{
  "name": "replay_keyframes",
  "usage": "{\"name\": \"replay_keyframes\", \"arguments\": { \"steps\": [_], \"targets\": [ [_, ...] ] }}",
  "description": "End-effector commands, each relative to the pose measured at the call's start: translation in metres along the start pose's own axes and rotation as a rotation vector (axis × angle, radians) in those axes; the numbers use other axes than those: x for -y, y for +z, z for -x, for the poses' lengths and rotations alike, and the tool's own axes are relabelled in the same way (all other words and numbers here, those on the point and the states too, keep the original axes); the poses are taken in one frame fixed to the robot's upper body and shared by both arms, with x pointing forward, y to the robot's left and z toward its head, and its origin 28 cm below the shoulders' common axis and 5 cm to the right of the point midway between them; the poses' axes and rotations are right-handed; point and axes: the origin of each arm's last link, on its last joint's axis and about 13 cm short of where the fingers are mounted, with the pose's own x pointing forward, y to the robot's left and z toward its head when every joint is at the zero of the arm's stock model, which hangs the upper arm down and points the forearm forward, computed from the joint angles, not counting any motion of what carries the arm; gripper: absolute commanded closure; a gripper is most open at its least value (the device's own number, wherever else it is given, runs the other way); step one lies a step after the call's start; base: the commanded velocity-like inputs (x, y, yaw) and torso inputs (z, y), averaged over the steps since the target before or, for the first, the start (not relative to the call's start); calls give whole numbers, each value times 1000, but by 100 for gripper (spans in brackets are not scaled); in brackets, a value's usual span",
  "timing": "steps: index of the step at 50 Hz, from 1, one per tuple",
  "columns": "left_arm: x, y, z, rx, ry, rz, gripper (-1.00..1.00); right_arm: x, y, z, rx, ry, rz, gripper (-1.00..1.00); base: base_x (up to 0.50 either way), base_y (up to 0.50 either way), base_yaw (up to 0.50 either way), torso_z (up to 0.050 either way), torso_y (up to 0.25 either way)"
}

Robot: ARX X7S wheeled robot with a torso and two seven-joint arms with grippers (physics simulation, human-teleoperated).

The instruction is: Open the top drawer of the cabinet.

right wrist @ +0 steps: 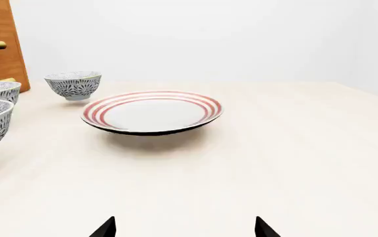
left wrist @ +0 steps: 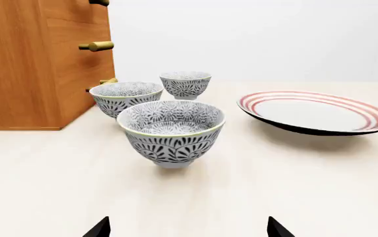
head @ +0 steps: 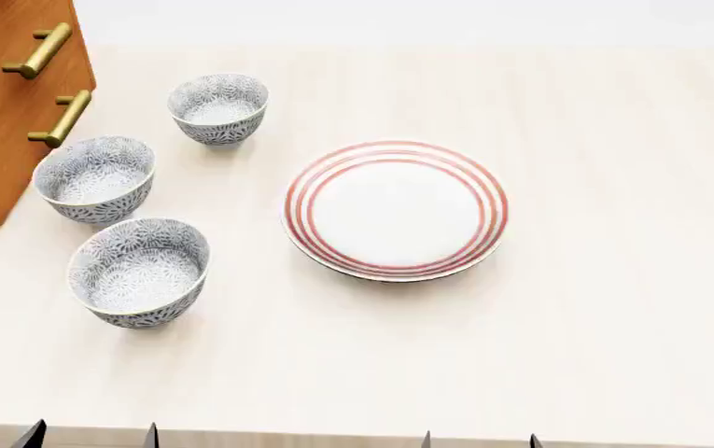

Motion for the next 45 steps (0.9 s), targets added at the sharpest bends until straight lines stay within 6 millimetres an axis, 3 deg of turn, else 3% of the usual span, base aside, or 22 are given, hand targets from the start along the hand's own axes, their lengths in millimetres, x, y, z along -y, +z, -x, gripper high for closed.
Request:
{"name": "replay_keyframes", "arguments": {
  "steps": [1, 26, 45],
  "targets": [
    [0, 0, 0, 1, 1, -5, -100, -1, 0, 1, 4, -3, 10, -100, 0, 0, 0, 0, 0],
    [1, -1, 0, -8, -1, -22, -100, -1, 0, 1, 11, -10, 13, -100, 0, 5, 0, 0, 0],
    [2, 0, 1, -2, -9, -35, -100, -1, 0, 0, 6, -9, 14, -100, 0, 500, 0, 0, 0]
  ]
}}
